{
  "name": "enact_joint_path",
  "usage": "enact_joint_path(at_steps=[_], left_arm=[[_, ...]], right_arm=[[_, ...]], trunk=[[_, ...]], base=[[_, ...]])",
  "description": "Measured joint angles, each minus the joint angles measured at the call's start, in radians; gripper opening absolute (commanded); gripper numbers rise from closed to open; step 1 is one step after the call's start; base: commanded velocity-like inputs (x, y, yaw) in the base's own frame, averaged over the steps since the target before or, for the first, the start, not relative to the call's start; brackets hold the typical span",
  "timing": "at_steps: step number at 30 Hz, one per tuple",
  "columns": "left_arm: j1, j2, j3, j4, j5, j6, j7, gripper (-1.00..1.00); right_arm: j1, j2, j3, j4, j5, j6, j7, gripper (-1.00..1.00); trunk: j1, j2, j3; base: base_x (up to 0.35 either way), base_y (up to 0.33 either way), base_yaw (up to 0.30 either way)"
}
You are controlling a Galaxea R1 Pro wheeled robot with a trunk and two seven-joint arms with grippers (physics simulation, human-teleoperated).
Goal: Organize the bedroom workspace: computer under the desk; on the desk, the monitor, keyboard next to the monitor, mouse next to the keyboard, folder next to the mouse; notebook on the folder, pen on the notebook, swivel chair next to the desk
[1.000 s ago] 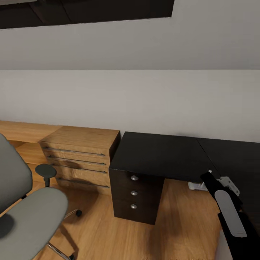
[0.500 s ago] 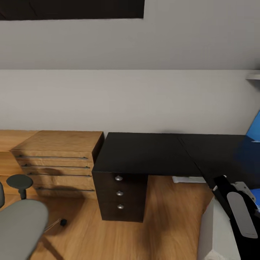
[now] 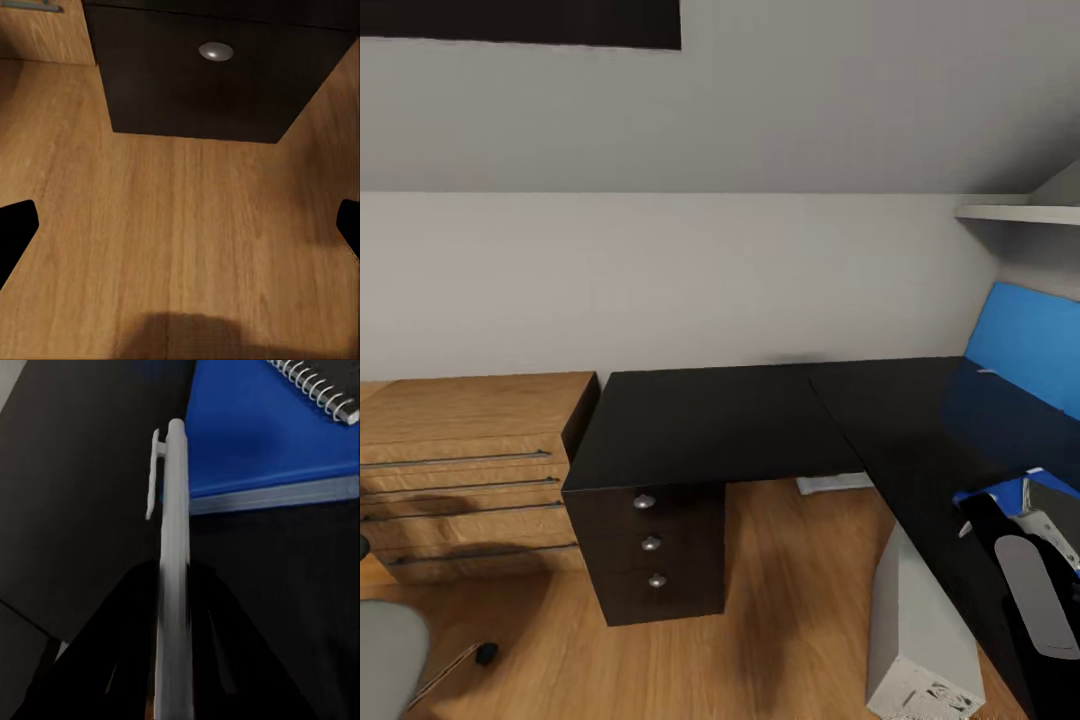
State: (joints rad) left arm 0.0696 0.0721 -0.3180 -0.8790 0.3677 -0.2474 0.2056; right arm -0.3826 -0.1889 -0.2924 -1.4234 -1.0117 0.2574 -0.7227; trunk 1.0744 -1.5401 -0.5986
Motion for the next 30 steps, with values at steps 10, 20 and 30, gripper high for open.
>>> enact_joint_path(at_steps=[10, 20, 30], left_arm=[[0.0, 0.001, 0.001, 0.0, 0.001, -0.002, 0.0, 1.0], [0.0, 0.002, 0.002, 0.0, 0.001, -0.002, 0.002, 1.0], [0.0, 0.001, 0.002, -0.001, 0.001, -0.003, 0.002, 1.0]], right_arm=[[0.0, -0.006, -0.001, 0.013, 0.01, -0.004, 0.0, -1.0], [-0.001, -0.031, -0.003, 0.047, 0.02, -0.007, 0.0, -1.0], [-0.002, -0.027, 0.008, 0.083, 0.095, -0.047, 0.003, -1.0]], trunk=[[0.0, 0.0, 0.0], [0.0, 0.0, 0.0], [0.0, 0.0, 0.0]], base=[[0.283, -0.121, -0.3], [0.071, -0.04, -0.3], [0.125, -0.001, -0.142]])
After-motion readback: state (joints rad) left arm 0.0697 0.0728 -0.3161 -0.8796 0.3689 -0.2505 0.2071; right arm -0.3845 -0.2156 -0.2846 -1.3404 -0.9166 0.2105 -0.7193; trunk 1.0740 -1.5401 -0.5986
